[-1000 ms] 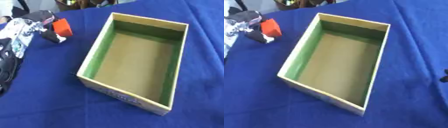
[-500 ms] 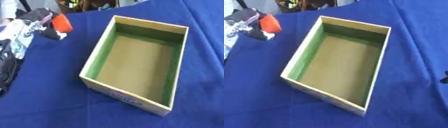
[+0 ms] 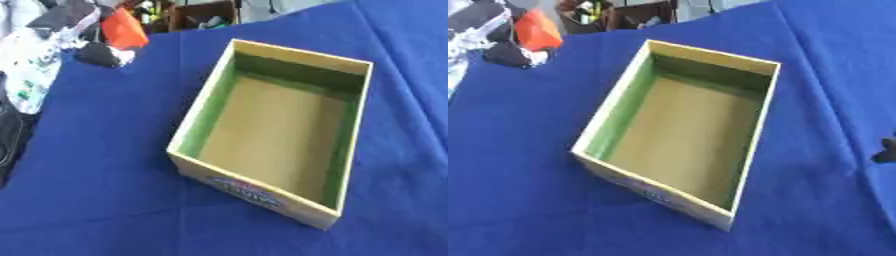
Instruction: Pick up objects on the table and place them in the box.
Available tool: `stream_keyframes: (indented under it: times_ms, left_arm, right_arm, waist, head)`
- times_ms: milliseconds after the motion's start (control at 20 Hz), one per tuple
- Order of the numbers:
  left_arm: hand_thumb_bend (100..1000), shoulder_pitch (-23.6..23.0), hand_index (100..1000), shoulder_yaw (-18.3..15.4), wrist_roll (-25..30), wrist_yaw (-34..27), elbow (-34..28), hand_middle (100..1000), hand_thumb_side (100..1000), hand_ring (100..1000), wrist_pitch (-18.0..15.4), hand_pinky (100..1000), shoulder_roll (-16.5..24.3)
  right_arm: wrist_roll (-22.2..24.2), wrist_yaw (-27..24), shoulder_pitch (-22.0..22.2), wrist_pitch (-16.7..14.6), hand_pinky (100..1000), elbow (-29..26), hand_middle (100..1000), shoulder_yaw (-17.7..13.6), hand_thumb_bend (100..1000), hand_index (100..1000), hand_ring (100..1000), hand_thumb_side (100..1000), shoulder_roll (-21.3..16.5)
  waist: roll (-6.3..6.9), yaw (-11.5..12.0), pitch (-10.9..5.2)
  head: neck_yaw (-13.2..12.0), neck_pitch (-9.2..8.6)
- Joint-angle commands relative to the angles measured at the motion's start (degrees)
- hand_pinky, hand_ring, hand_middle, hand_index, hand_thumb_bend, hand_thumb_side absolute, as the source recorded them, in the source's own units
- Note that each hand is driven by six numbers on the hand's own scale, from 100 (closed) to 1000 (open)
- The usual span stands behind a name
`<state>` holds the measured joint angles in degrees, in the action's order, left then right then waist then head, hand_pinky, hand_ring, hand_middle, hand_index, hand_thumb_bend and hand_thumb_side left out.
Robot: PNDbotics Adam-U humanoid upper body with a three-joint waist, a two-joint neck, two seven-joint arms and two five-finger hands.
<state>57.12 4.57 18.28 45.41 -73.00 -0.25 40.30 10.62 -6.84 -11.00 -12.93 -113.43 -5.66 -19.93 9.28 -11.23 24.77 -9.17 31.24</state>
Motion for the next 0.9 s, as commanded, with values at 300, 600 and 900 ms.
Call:
stream_keyframes:
  times_ms: [300, 600, 900]
  left_arm:
    - [100, 0.45, 483, 3.06, 1.07, -7.41, -14.07, 332, 503, 240, 3.51, 100, 0.20]
    - [100, 1.66, 476, 5.82, 3.46, -9.83, -18.05, 325, 504, 236, 4.89, 100, -5.17]
    - [100, 2.55, 479, 7.24, 4.69, -7.20, -18.40, 328, 496, 241, 4.78, 100, -11.16]
  right_arm:
    - [-0.11, -2.77, -0.29, 0.78, 847, -1.17, 529, -0.16, 100, 751, 614, 847, -1.23]
    - [-0.24, -4.54, -0.89, 1.22, 845, -1.17, 532, -0.20, 100, 752, 616, 845, -1.37]
    - [-1.09, -5.72, -1.34, 1.00, 842, -1.17, 535, -0.75, 100, 752, 617, 842, -1.64]
  waist:
    - [-1.08, 0.99, -3.67]
    - [-1.28, 1.38, -5.15]
    - [-1.52, 1.91, -5.77]
  head:
    - [1.64, 1.57]
    - [2.62, 2.34]
    - [3.40, 2.81]
